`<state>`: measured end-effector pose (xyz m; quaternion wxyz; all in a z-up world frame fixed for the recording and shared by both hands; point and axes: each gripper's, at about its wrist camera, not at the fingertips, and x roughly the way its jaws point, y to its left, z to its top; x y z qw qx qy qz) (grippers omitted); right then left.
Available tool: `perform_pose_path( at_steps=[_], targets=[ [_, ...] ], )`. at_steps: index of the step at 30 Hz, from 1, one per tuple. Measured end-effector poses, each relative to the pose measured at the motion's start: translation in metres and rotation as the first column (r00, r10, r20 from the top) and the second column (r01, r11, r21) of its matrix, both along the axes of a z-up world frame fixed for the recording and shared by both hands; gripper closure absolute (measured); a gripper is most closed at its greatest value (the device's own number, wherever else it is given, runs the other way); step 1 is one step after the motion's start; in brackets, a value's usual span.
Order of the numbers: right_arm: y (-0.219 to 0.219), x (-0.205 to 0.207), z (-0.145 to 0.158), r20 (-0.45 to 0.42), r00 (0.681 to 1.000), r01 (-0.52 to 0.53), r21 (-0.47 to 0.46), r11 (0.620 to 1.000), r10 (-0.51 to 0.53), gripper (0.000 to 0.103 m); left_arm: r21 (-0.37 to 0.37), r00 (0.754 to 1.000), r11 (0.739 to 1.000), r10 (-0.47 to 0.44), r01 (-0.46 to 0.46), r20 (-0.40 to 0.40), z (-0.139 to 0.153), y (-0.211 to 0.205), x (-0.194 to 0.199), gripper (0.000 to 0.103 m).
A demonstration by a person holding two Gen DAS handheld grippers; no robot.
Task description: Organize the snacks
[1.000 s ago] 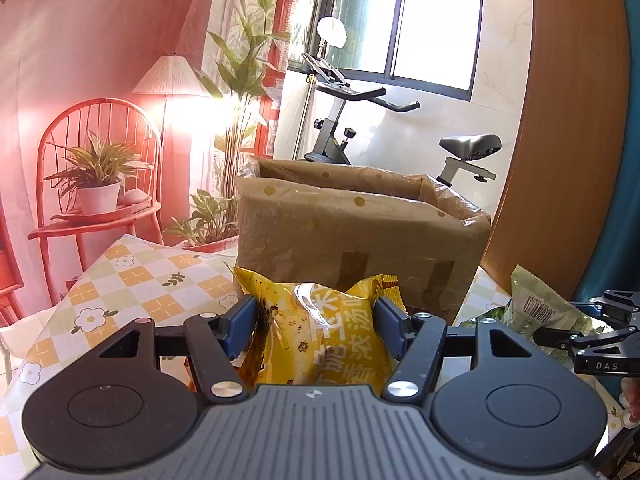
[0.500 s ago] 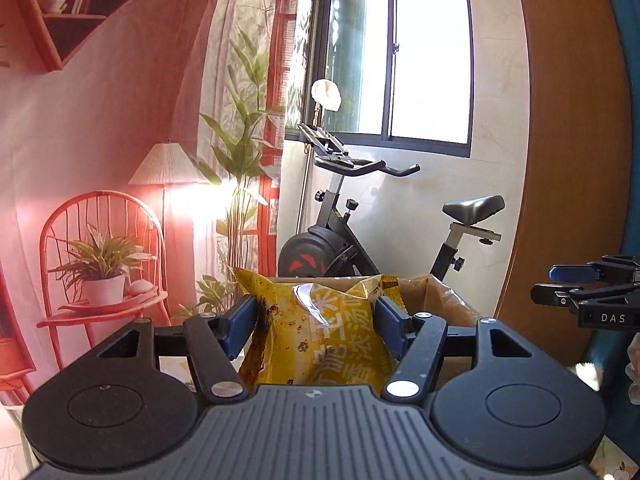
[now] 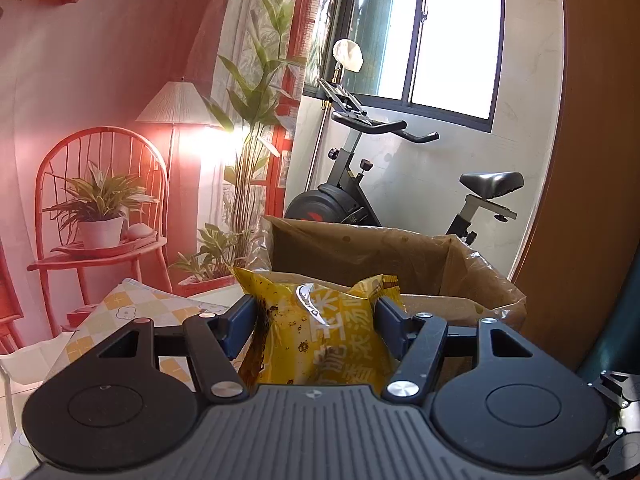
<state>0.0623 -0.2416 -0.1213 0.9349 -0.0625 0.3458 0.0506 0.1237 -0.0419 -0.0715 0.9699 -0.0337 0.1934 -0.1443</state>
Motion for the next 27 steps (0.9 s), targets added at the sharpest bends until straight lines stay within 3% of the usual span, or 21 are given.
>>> perform_pose_path(
  at_steps=[7, 12, 18, 21, 27],
  targets=[
    [0.015, 0.020, -0.061, -0.133, 0.986, 0.097, -0.067, 0.993, -0.105, 0.007, 0.022, 1.000, 1.000, 0.000, 0.000, -0.006, -0.005, 0.006, -0.009, 0.035],
    [0.006, 0.020, -0.070, -0.156, 0.979, 0.121, -0.056, 0.991, -0.128, 0.024, 0.030, 1.000, 1.000, 0.010, -0.009, -0.016, -0.007, 0.008, -0.010, 0.035],
    [-0.016, -0.004, -0.029, -0.083, 0.987, 0.135, -0.006, 0.991, -0.135, 0.031, 0.027, 1.000, 1.000, 0.005, -0.005, 0.003, -0.001, 0.007, -0.011, 0.035],
    [-0.030, -0.014, 0.004, -0.043, 0.986, 0.164, 0.049, 0.985, -0.162, 0.031, 0.033, 1.000, 0.999, -0.001, 0.000, 0.024, 0.005, 0.002, -0.013, 0.035],
    [-0.039, -0.016, 0.088, 0.127, 0.980, 0.146, 0.079, 0.986, -0.155, 0.031, 0.052, 0.996, 0.999, -0.020, 0.016, 0.082, 0.028, -0.007, -0.008, 0.035]
  ],
)
